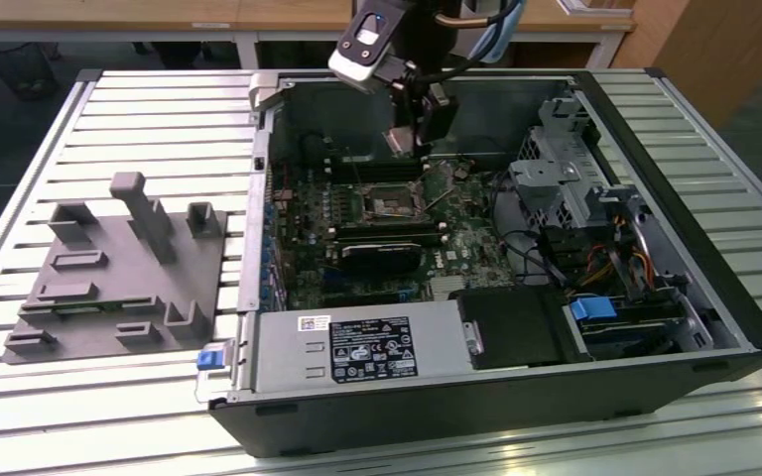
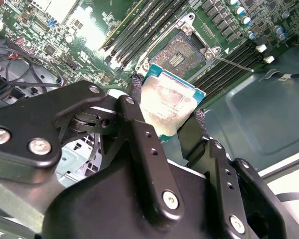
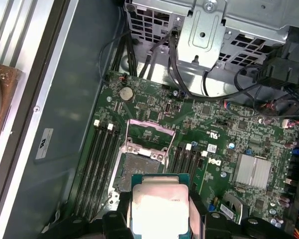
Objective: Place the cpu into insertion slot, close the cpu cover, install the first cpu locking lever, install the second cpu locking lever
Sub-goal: 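Place the cpu into insertion slot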
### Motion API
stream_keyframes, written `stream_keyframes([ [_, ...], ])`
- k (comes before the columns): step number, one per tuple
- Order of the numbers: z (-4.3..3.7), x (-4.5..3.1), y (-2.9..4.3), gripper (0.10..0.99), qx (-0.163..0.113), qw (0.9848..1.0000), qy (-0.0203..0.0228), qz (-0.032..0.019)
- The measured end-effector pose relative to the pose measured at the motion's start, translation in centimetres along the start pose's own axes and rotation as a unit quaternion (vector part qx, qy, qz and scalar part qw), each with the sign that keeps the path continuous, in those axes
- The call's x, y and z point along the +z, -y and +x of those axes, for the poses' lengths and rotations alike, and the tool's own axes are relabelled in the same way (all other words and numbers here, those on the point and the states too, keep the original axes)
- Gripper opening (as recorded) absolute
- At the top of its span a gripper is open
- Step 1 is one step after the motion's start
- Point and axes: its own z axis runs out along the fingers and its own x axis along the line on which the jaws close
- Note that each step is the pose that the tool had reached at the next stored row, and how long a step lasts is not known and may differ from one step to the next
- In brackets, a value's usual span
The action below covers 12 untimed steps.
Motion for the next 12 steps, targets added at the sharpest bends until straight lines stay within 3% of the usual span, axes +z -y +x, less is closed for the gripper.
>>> stream_keyframes([
  [4,0.04,0.38,0.06,0.541,0.007,1.0000,0.0007,-0.0001],
  [12,0.16,1.60,0.19,0.541,0.054,0.9985,0.0050,-0.0009],
])
